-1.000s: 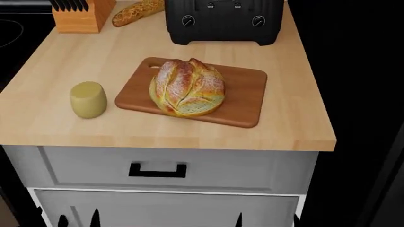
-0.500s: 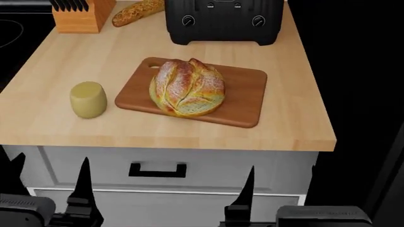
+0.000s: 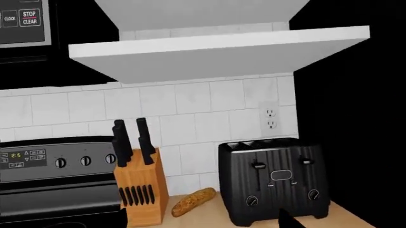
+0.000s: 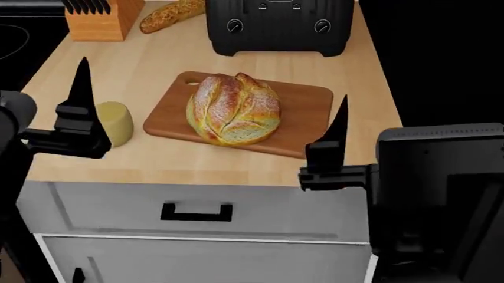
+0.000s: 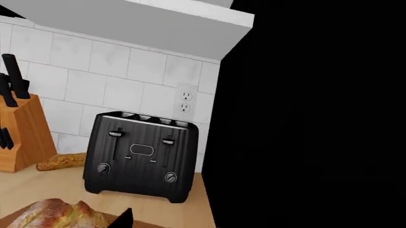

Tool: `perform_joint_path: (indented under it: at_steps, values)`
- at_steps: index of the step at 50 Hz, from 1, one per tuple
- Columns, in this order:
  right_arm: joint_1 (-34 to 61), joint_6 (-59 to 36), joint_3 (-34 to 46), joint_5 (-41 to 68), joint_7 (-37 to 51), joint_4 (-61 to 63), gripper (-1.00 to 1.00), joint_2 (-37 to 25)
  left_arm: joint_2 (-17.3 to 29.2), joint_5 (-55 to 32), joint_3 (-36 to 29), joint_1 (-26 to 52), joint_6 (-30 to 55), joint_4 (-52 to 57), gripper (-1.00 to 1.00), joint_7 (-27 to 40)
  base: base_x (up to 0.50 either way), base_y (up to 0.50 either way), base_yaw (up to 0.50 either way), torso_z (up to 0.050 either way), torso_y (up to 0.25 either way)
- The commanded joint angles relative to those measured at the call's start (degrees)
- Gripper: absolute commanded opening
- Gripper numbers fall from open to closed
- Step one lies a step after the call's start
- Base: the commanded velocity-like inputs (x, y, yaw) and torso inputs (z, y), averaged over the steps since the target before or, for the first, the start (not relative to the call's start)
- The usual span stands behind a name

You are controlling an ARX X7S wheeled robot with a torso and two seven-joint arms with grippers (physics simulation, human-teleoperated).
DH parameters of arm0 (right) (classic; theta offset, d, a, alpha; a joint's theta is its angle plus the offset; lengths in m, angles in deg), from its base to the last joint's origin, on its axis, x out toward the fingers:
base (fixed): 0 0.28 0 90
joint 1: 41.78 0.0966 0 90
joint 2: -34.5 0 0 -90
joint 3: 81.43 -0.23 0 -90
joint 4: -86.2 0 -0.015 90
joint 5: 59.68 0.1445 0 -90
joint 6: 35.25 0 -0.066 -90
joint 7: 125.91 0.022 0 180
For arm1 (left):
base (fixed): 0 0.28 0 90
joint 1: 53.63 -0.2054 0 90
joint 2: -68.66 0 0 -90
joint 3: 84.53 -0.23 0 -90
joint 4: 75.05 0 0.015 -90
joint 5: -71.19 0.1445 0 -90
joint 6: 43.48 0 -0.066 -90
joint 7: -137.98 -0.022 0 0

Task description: Pick up the wedge of cheese and place it on the slice of bread to prepare a simple cheese on bread dish.

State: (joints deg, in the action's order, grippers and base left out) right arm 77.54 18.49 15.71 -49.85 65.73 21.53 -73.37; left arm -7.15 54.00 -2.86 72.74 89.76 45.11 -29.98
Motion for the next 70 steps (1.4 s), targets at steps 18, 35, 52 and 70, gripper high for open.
perform_joint_path:
  at_steps: [18,35,52,70]
  values:
    - [24.3,-9.2,4.4,0.3,-3.8,-7.2,1.0,-1.1,-1.5,-2.1,-0.6,21.6,10.8,-4.0,1.0,1.1,0.0,0.0,0.0,0.0,0.0]
    - [33.1,-7.7,6.4,-0.4,-4.6,-15.4,1.0,0.8,-1.5,-3.3,0.5,21.7,11.2,-3.1,1.0,1.7,0.0,0.0,0.0,0.0,0.0]
    - [37.0,-5.6,8.4,-1.5,-4.9,-21.7,1.0,1.5,-1.5,-4.5,1.6,21.3,11.4,-2.0,1.0,2.4,0.0,0.0,0.0,0.0,0.0]
    - [36.2,-5.6,8.5,-1.0,-4.9,-21.1,1.0,1.2,-1.5,-4.8,1.5,23.0,12.2,-1.9,1.0,3.4,0.0,0.0,0.0,0.0,0.0]
